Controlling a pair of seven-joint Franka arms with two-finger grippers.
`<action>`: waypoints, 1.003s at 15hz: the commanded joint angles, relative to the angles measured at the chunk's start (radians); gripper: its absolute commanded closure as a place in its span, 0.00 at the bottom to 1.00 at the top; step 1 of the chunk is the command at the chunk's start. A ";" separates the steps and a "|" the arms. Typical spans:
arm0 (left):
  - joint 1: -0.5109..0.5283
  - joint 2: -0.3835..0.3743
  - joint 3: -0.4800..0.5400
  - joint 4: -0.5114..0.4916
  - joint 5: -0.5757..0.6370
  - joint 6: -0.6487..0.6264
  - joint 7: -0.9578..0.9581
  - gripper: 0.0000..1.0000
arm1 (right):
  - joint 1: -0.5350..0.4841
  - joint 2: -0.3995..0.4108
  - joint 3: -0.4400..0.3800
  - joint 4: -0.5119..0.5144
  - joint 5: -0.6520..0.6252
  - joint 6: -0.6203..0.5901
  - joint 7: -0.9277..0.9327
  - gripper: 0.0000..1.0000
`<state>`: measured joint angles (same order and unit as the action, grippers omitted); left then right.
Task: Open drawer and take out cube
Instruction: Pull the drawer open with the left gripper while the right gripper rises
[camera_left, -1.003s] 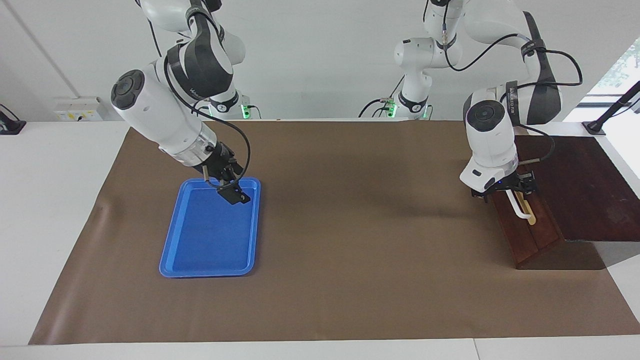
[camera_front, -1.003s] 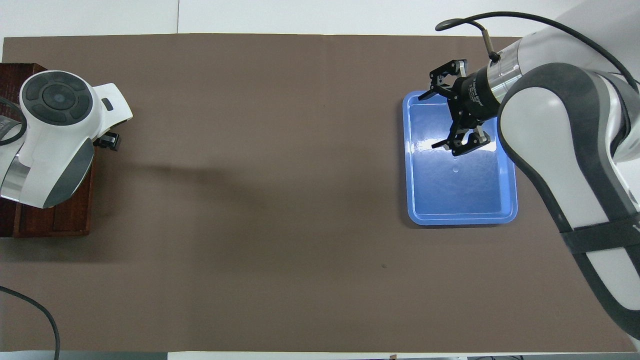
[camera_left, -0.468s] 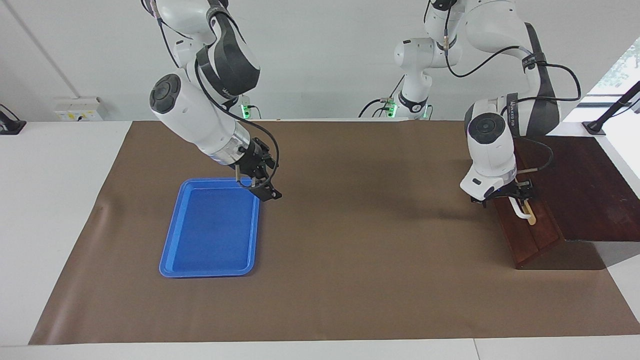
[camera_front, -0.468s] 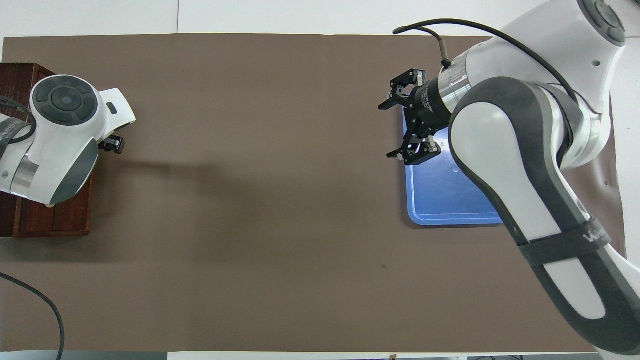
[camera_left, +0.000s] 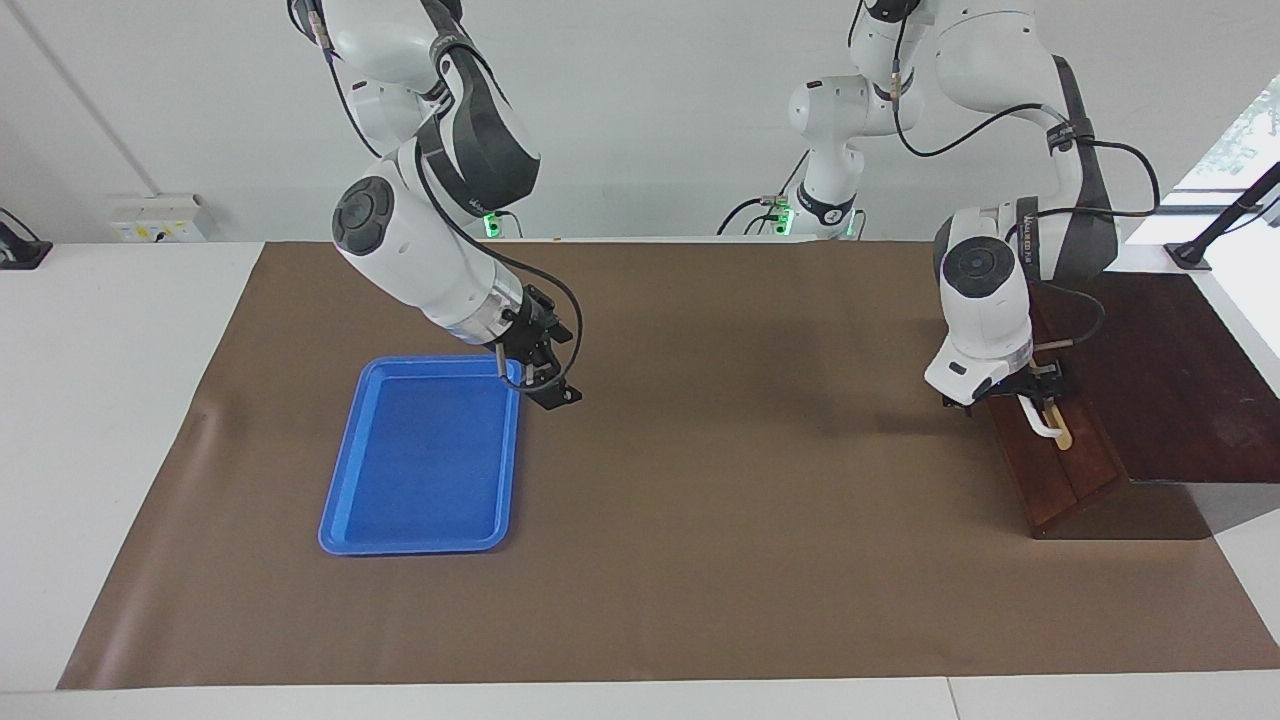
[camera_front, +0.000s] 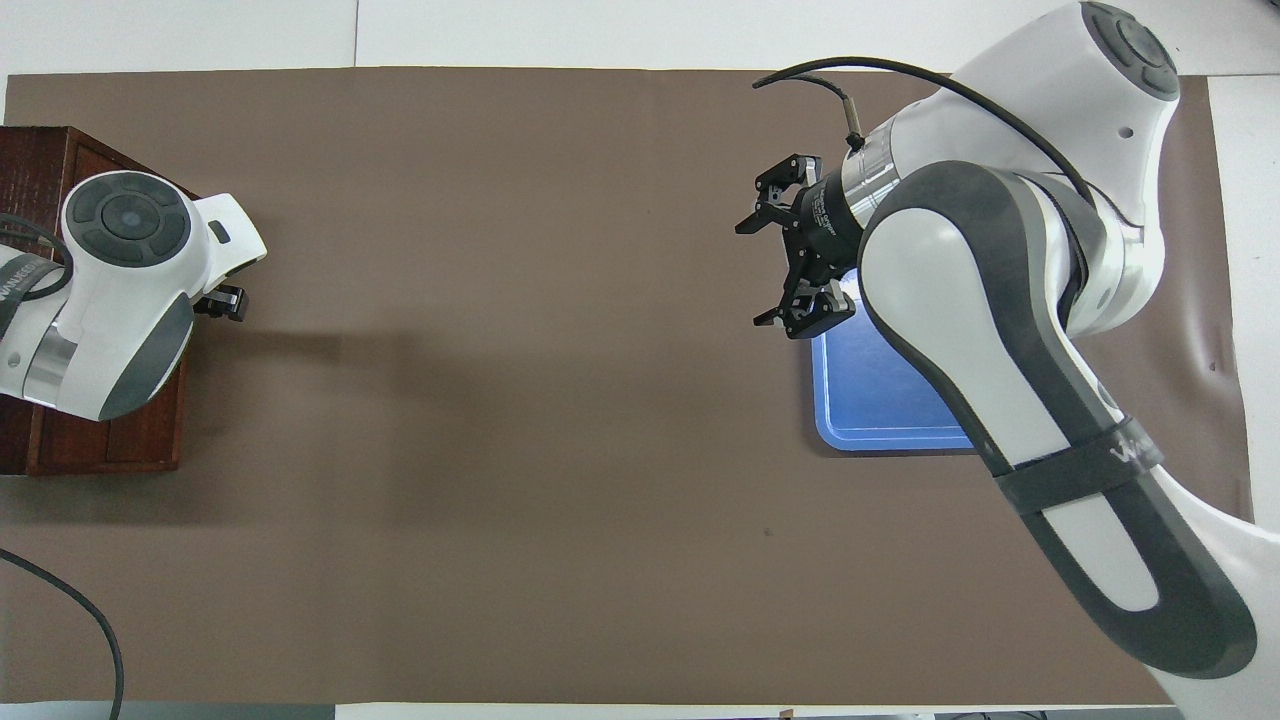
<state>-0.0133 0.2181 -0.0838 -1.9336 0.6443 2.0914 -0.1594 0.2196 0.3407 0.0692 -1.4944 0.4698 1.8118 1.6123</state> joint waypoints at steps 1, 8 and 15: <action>0.006 -0.009 -0.007 -0.030 0.024 0.058 -0.076 0.00 | 0.000 -0.003 0.001 -0.013 0.026 0.006 -0.031 0.03; -0.080 0.018 -0.010 -0.004 -0.057 0.061 -0.203 0.00 | -0.009 -0.009 0.001 -0.033 0.026 0.009 -0.048 0.03; -0.200 0.041 -0.007 0.097 -0.235 -0.034 -0.204 0.00 | -0.003 -0.002 0.001 -0.041 0.067 0.029 -0.066 0.03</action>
<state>-0.1607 0.2252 -0.0947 -1.8901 0.4608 2.1002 -0.3482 0.2188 0.3415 0.0687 -1.5197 0.5109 1.8167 1.5777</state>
